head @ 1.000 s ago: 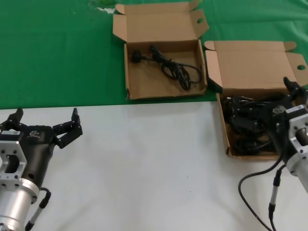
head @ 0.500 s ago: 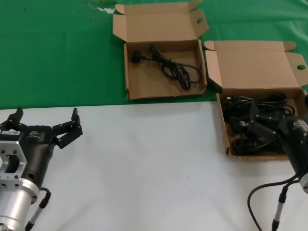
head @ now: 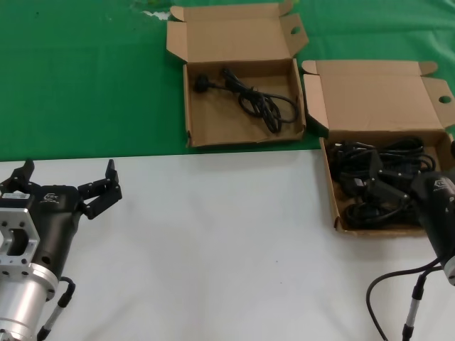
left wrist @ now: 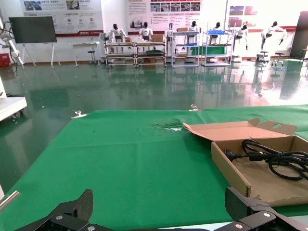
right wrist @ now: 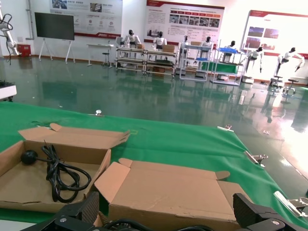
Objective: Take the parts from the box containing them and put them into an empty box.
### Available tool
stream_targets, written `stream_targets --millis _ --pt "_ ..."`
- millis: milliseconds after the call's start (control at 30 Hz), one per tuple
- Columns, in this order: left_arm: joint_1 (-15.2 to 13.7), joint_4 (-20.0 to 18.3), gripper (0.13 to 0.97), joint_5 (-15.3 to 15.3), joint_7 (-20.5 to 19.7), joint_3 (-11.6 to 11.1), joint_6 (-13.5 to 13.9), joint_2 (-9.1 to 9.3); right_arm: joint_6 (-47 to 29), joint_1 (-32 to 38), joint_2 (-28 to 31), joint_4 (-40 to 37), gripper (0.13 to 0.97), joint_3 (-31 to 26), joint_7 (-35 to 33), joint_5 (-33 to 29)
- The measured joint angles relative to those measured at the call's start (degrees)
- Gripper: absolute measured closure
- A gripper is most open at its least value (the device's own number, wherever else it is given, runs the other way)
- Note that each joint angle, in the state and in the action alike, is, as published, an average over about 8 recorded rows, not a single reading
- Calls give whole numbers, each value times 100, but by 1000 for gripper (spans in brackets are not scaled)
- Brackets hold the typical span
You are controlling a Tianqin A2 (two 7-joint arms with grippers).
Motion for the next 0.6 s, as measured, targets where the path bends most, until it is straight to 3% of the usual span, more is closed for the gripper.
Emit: stream_targets --millis 600 --pt "0 0 132 0 0 0 0 0 0 0 0 0 129 0 0 0"
